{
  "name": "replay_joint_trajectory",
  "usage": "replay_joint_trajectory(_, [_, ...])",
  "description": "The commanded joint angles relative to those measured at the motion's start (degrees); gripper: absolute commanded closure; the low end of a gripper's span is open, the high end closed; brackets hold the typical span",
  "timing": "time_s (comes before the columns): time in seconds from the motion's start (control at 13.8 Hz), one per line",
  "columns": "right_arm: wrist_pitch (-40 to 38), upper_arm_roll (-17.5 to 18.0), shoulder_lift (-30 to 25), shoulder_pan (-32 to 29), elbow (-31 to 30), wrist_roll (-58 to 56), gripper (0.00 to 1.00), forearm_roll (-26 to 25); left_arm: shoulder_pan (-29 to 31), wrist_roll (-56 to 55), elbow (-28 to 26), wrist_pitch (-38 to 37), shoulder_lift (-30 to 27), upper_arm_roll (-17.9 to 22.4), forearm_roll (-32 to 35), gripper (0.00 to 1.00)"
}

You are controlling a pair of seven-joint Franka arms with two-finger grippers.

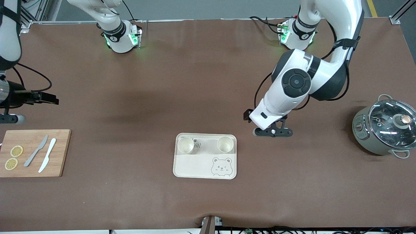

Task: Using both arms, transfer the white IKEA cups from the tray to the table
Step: 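Lower the left gripper onto the cup while the right gripper reaches in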

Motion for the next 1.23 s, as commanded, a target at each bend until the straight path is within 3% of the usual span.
replay_joint_trajectory(0.0, [1.5, 0.5, 0.0, 1.0, -1.3, 0.5, 0.00, 0.1, -1.2, -4.5, 3.0, 2.1, 3.0, 0.2, 1.3, 0.00])
replay_joint_trajectory(0.36, [8.0, 0.5, 4.4, 4.8, -0.6, 10.5, 0.00, 7.6, -3.2, -8.3, 2.8, 11.8, 6.8, 0.2, 1.4, 0.00])
replay_joint_trajectory(0.87, [10.0, 0.6, 10.2, 9.0, 4.8, 21.4, 0.00, 9.2, -4.8, -11.5, 2.4, 25.0, 13.9, 0.4, 2.0, 0.01])
replay_joint_trajectory(1.16, [9.9, 0.6, 11.6, 12.1, 7.6, 32.9, 0.00, 15.4, -4.7, -11.5, 2.5, 26.6, 16.8, 0.3, 8.2, 0.08])
